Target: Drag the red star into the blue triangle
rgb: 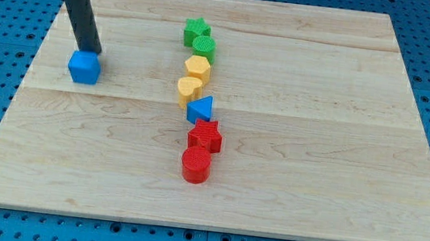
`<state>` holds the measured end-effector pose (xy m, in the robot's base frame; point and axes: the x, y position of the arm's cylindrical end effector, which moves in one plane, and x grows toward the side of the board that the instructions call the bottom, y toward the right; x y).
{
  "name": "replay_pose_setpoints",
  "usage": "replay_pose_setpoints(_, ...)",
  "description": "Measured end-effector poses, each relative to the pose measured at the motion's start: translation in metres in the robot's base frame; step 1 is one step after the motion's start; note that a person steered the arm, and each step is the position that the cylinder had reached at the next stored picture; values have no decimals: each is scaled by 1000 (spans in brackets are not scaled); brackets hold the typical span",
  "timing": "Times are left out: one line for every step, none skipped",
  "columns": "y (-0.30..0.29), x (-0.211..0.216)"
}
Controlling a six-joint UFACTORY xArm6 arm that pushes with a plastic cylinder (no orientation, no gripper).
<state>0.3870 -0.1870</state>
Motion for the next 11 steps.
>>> replay_pose_setpoints(19, 55)
replay_pose_setpoints(52, 68)
replay_pose_setpoints(80, 94)
replay_pose_setpoints(114, 96)
replay_pose_setpoints(106, 113)
replay_pose_setpoints(109, 183)
replay_pose_setpoints(152, 218)
replay_pose_setpoints(201, 188)
replay_pose_setpoints(203, 135)
replay_pose_setpoints(177, 123)
replay_pose_setpoints(140, 116)
